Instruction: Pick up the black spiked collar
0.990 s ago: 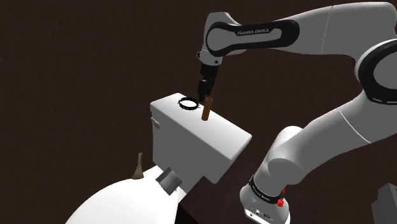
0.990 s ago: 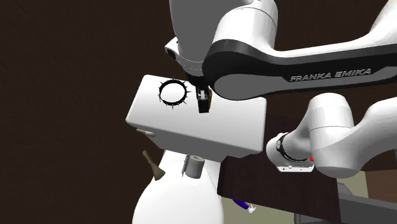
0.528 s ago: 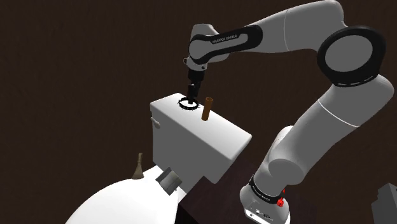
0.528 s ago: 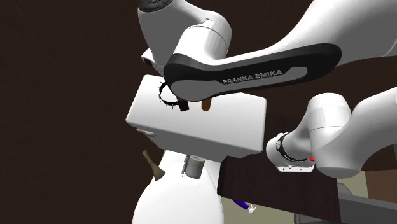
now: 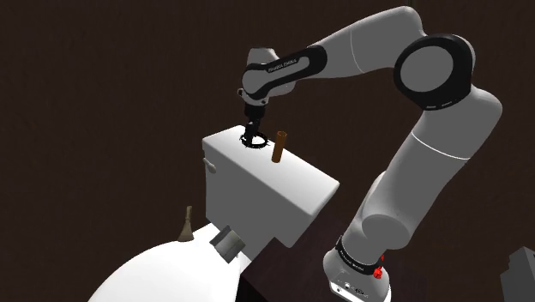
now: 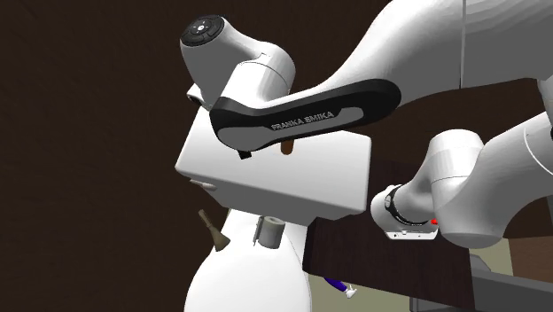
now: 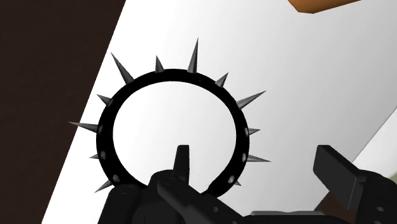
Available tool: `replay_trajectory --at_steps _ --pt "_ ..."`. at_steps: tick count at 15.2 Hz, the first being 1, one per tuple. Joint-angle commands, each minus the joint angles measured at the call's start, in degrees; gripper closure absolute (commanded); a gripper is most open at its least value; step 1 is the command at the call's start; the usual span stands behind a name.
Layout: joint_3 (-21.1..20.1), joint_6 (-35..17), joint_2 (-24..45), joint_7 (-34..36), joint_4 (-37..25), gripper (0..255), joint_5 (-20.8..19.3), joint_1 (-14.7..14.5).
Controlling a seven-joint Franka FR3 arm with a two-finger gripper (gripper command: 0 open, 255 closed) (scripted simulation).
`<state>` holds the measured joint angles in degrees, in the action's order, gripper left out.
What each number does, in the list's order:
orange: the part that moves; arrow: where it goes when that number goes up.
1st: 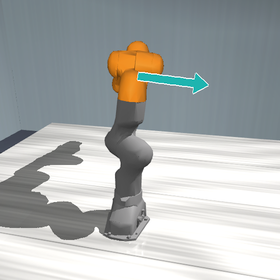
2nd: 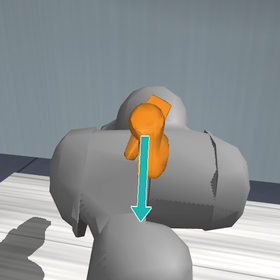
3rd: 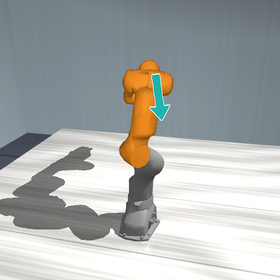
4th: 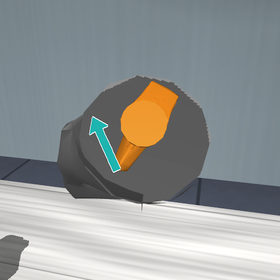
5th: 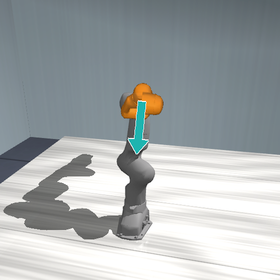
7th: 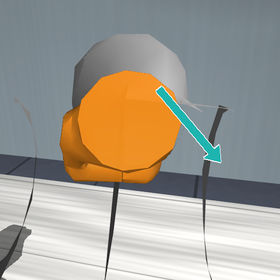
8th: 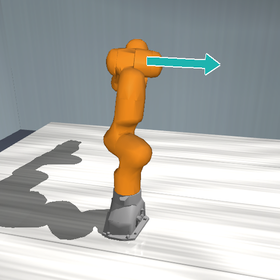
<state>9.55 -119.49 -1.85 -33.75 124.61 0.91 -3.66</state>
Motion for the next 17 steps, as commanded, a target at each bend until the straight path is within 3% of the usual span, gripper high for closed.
replay_trajectory --at_steps 1,4,5,14,17 --pt "0.08 -1.58 0.54 -0.26 1.01 0 0.11 0.07" --pt "0.08 -2.01 0.75 -0.3 1.24 0 0.15 0.07" --pt "0.07 -2.08 0.69 -0.26 1.37 255 0.14 0.05" --pt "0.08 -2.01 0.75 -0.3 1.24 255 0.15 0.07" --pt "0.06 0.26 -0.29 -0.11 0.0 255 -0.07 0.06"
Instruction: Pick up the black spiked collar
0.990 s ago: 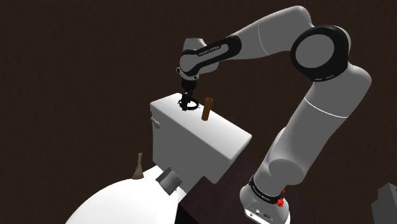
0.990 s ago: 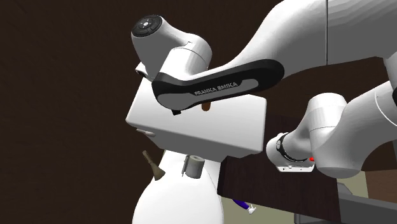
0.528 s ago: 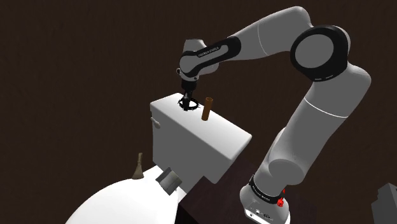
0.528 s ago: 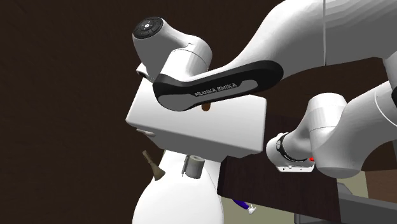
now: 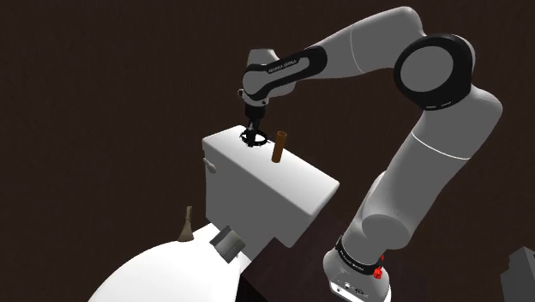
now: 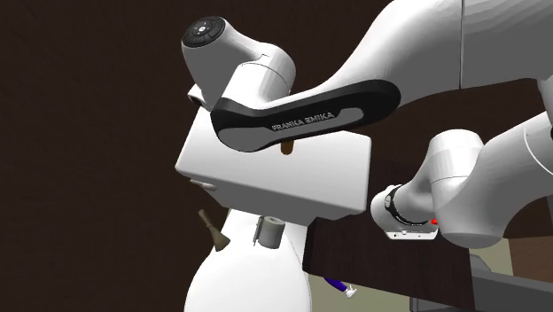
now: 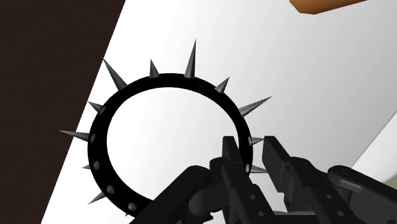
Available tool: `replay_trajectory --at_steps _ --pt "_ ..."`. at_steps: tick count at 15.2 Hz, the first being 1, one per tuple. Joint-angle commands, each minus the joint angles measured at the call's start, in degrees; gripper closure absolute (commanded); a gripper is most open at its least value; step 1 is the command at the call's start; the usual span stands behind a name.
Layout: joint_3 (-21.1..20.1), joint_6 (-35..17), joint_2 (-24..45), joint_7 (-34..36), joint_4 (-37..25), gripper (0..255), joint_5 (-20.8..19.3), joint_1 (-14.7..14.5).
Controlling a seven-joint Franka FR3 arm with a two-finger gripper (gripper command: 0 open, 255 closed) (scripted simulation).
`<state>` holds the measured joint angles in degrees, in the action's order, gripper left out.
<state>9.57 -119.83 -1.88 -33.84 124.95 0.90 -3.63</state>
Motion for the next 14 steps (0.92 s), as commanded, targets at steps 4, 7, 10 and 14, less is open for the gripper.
replay_trajectory --at_steps 4,7,10,14 --pt "-0.01 3.64 -1.48 0.2 -2.17 255 -0.3 0.02" --pt "-0.04 5.91 -2.27 0.34 -3.67 255 -0.45 0.01" --pt "-0.08 8.19 -2.95 0.47 -5.28 255 -0.57 0.0" --pt "-0.11 9.83 -3.37 0.55 -6.49 255 -0.64 -0.01"
